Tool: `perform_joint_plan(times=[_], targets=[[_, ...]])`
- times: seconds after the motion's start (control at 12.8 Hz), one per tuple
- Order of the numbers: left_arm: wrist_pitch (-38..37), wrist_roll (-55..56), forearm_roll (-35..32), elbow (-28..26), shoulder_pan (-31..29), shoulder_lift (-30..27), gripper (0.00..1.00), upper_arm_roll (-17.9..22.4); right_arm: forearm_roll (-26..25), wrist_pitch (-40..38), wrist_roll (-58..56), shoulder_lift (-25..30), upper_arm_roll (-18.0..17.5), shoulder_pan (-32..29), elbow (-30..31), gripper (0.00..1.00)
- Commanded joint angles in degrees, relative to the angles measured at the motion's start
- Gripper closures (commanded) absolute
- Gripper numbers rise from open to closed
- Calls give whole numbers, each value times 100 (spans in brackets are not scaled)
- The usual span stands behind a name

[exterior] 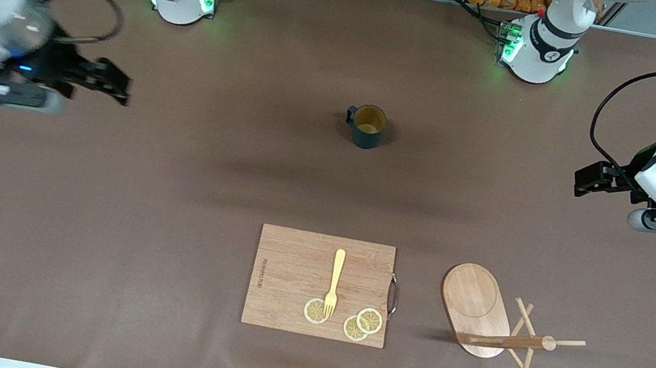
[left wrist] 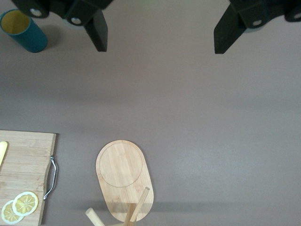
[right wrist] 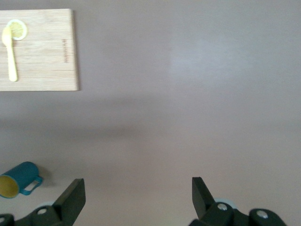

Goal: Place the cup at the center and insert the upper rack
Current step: 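Withdraw the right gripper while the left gripper moves toward the mug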

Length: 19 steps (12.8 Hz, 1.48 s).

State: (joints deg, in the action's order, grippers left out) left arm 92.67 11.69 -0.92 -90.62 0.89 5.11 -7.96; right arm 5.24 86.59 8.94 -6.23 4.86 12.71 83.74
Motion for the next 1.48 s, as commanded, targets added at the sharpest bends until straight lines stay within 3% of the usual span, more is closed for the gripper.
perform_joint_plan(times=[0.0,0.31,0.47,0.62,1.01,1.4], targets=[[-83,97,-110,53,-9,-10,0,-39,-320,68,-382,122,-143,-513,169,0],[-171,158,-110,44,-10,-19,0,-39,-812,454,-779,175,-134,-831,309,0],[-179,272,-110,44,-1,-19,0,-39,-1330,883,-971,210,-117,-892,528,0],[-171,438,-40,45,8,-11,0,-65,-1412,991,-1192,219,-38,-928,713,0],[-171,2491,118,62,17,7,0,-872,-701,930,-1131,219,-38,-1120,881,0],[-4,4820,84,62,148,130,0,-1874,-647,886,-1131,245,-38,-1235,881,0]])
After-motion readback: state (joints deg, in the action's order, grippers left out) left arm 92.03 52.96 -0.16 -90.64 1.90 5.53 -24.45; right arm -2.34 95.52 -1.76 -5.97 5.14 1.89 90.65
